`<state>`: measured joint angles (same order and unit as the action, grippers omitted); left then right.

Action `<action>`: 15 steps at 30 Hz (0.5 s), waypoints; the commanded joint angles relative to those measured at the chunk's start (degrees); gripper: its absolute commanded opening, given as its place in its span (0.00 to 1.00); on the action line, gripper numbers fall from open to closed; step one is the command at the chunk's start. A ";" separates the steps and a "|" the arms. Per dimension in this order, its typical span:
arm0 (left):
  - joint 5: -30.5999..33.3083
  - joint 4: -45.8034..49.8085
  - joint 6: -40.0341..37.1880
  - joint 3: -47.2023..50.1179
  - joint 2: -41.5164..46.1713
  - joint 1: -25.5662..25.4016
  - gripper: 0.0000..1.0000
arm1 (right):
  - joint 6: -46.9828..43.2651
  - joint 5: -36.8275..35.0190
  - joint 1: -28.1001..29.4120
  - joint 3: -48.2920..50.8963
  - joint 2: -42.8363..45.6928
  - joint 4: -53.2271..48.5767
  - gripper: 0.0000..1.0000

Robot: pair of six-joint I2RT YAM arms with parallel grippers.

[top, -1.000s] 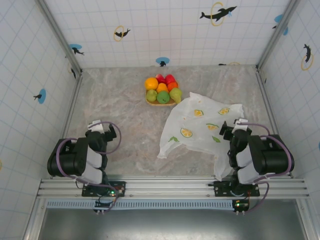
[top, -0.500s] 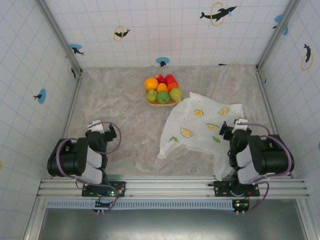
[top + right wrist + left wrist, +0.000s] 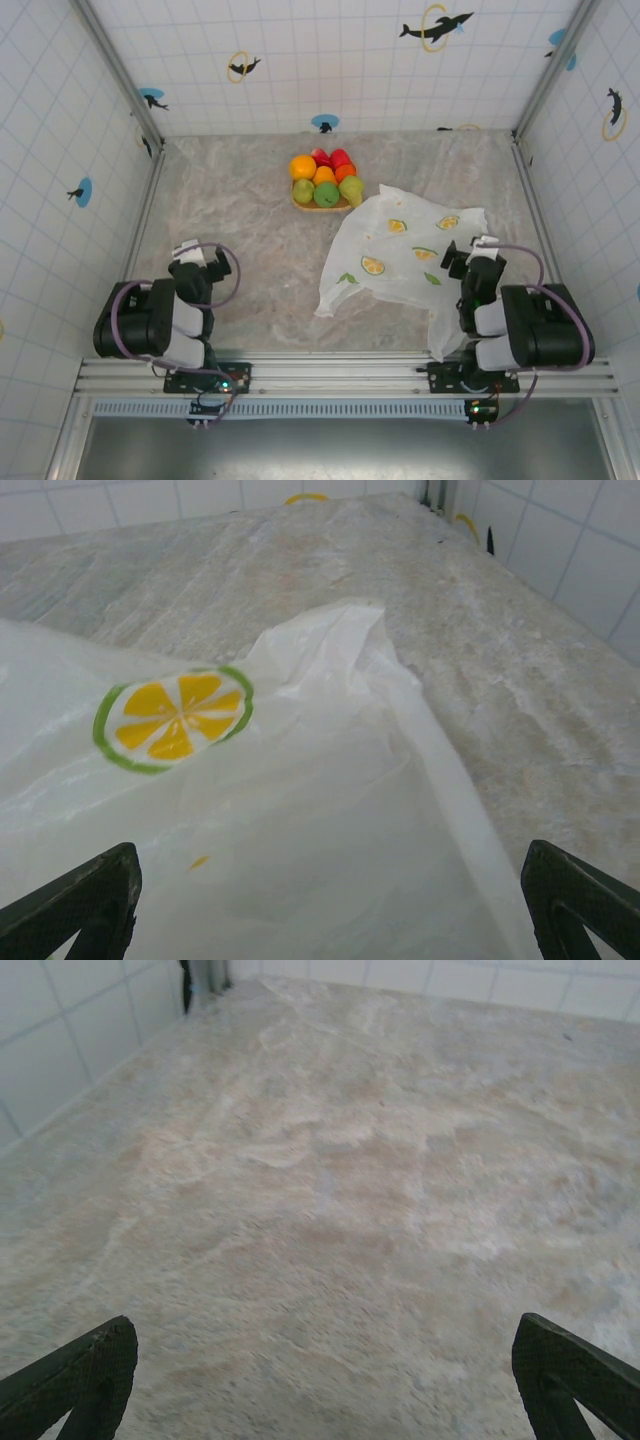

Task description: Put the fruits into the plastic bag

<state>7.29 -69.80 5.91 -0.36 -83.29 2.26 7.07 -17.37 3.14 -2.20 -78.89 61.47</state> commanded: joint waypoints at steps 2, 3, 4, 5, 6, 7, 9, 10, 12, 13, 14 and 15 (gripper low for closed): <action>9.84 8.99 4.93 -1.28 6.81 0.47 0.98 | 3.66 -4.89 -0.74 -2.99 6.35 -8.01 1.00; 11.79 12.57 6.14 -2.37 8.85 0.47 0.98 | 4.92 -5.60 -0.95 -3.33 8.27 -8.93 1.00; 13.56 15.83 7.71 -3.46 10.78 0.47 0.98 | 5.67 -6.21 -1.05 -3.96 9.71 -10.63 1.00; 14.86 18.42 10.80 -4.24 12.26 0.46 0.98 | 6.66 -6.94 -1.08 -5.07 11.02 -12.88 1.00; 15.25 21.44 13.47 -5.30 13.92 0.46 0.98 | 7.95 -7.78 -1.07 -6.63 12.49 -16.38 1.00; 14.73 24.21 16.04 -6.66 15.17 0.48 0.98 | 9.15 -8.07 -1.11 -8.54 13.81 -19.73 1.00; 13.48 31.56 20.92 -10.24 16.52 0.50 0.98 | 11.00 -7.61 -1.03 -11.72 15.76 -25.51 1.00; 12.58 35.89 24.07 -12.78 16.75 0.46 0.98 | 11.92 -6.75 -0.92 -13.47 16.71 -28.24 1.00; 8.85 42.50 28.25 -17.74 16.97 0.46 0.98 | 12.85 -4.12 -0.64 -15.67 18.07 -31.60 1.00; 5.83 45.03 29.82 -19.88 17.16 0.46 0.98 | 13.15 -2.88 -0.28 -16.86 18.72 -33.10 1.00; 2.93 46.63 30.94 -21.77 17.43 0.47 0.98 | 13.40 -1.94 0.13 -17.85 19.21 -34.55 1.00; -0.55 48.00 31.88 -23.45 17.93 0.47 0.97 | 13.49 -1.15 0.74 -18.80 19.59 -36.13 1.00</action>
<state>14.55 -32.77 29.82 -19.35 -67.00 2.37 18.02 -20.99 2.83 -17.85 -60.71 33.34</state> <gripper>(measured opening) 0.975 0.998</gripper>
